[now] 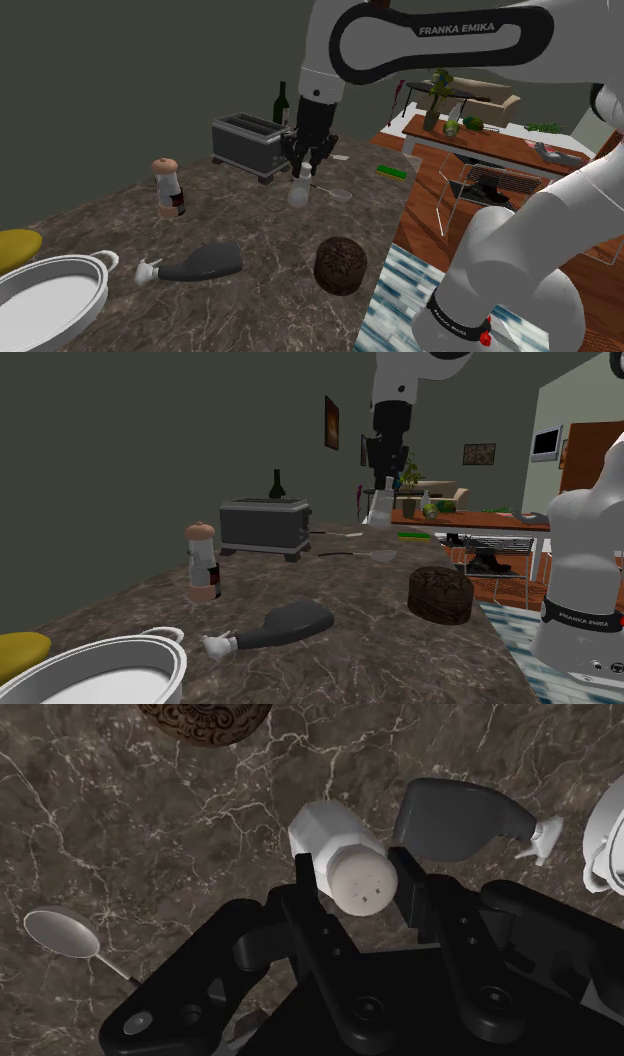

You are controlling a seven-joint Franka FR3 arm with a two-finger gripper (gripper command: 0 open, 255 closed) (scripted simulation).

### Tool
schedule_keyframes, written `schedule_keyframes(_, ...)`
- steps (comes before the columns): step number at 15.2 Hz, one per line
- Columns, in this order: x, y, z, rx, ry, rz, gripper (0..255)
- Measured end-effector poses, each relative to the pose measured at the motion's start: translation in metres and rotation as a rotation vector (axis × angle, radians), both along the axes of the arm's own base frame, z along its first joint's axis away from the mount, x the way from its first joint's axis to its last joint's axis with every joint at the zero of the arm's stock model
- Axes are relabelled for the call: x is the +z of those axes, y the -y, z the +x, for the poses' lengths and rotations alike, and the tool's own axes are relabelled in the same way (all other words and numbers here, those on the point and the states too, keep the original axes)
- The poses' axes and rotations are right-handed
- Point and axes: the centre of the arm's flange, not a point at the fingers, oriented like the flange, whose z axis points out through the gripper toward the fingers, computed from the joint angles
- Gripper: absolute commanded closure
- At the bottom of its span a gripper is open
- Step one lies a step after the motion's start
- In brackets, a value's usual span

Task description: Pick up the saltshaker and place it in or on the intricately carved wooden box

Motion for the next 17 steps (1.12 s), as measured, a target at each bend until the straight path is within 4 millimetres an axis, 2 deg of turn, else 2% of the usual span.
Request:
schedule_keyframes(5,0.006,0.021,-0.056,0.0,0.001,-0.001,255)
schedule_keyframes(9,0.012,0.041,-0.113,0.0,0.001,0.0,255)
schedule_keyframes(11,0.007,0.045,-0.123,0.0,0.001,0.0,255)
schedule_keyframes(17,-0.023,0.048,-0.126,0.0,0.0,0.0,255)
